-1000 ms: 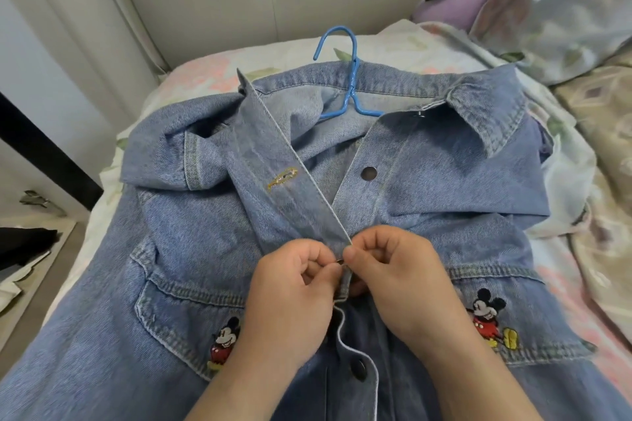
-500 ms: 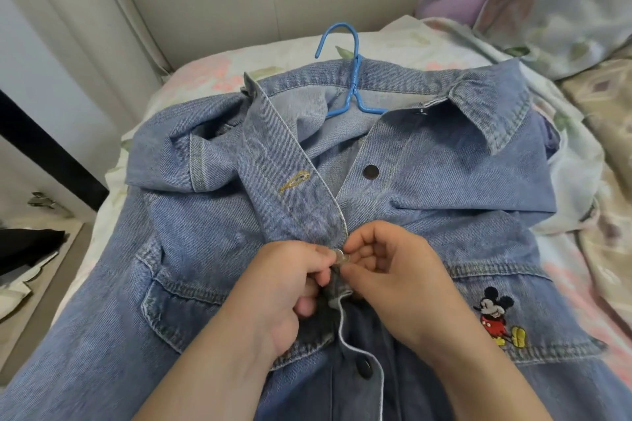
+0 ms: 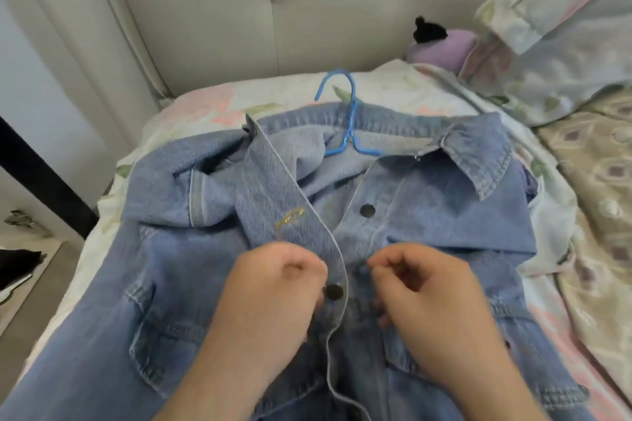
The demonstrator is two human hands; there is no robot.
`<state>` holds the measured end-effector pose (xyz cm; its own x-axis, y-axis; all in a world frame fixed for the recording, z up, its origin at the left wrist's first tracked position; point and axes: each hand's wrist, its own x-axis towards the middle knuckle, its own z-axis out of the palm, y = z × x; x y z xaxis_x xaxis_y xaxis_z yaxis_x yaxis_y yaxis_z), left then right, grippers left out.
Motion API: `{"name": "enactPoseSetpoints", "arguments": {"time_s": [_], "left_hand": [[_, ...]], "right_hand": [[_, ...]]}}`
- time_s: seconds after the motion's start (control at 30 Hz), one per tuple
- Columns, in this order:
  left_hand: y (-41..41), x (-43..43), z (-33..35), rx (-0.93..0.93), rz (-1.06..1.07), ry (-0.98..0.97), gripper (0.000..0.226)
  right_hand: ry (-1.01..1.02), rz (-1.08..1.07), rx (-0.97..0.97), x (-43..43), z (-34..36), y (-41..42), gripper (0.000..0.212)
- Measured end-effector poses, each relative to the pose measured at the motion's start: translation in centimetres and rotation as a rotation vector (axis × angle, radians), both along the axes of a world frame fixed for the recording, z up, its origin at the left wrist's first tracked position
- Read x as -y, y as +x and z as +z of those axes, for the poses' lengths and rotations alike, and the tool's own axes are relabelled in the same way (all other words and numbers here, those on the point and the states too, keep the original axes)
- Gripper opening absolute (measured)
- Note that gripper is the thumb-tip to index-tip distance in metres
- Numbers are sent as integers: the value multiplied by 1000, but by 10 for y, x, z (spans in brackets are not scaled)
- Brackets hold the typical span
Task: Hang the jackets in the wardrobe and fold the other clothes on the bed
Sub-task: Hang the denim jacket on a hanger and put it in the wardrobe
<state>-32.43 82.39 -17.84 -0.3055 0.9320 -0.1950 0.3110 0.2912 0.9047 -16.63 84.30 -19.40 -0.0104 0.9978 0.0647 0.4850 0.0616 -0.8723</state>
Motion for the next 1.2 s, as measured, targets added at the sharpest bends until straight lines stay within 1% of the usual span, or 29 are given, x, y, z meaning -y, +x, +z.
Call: {"name": "enactPoseSetpoints", "arguments": {"time_s": [0.03, 0.07, 0.1, 0.13, 0.17, 0.23, 0.3, 0.33, 0.4, 0.47, 0.57, 0.6, 0.63, 0.67, 0.73, 0.83, 0.9, 0.97, 1.07, 1.17, 1.2], "left_hand": [[-6, -5, 10, -162, 37, 134, 15], [-12, -13, 19, -277, 93, 257, 16], [-16, -23, 26, -332, 151, 332, 14], [-17, -34, 29, -364, 205, 361, 19], [-17, -43, 29, -390, 245, 349, 28], [-10, -54, 17, -447, 284, 272, 45], [-3, -56, 0, -473, 279, 250, 52], [-1, -56, -9, -477, 269, 277, 52], [1, -52, -20, -470, 261, 312, 48], [0, -43, -21, -468, 301, 295, 42], [-7, -27, -16, -492, 317, 247, 23], [-9, -22, -14, -461, 316, 225, 24], [-11, -18, -10, -410, 301, 219, 28], [-12, -15, -4, -341, 272, 228, 29], [-7, -12, 10, -220, 207, 278, 21], [6, -12, 23, -73, 176, 365, 16], [14, -17, 24, -17, 138, 382, 20], [21, -23, 23, 9, 77, 367, 22], [28, -29, 19, -28, 33, 363, 28], [31, -31, 16, -42, 23, 366, 10], [31, -31, 15, -29, 11, 360, 9]], "right_hand": [[71, -9, 22, -8, 12, 4, 20], [131, -7, 83, -20, 22, 7, 15], [164, -4, 153, -34, 31, 6, 11], [162, -1, 213, -48, 36, 4, 7], [143, 8, 295, -59, 34, 1, 7], [122, 24, 466, -68, 17, -8, 14], [110, 31, 498, -64, -4, -16, 11], [103, 23, 493, -62, -13, -16, 8], [108, 6, 500, -64, -20, -13, 6], [131, -5, 507, -63, -19, -12, 6], [144, -26, 570, -59, -18, -13, 9], [132, -28, 549, -58, -16, -13, 10], [109, -29, 472, -57, -13, -11, 11], [83, -28, 349, -57, -8, -9, 13], [37, -30, 79, -55, 6, -5, 16], [-39, 13, -295, -47, 25, -1, 18], [-92, 63, -457, -44, 33, 2, 17], [-126, 129, -506, -43, 35, 5, 15], [-116, 187, -471, -44, 33, 7, 17], [-121, 228, -485, -45, 30, 8, 21], [-126, 240, -507, -45, 30, 9, 22]]}}
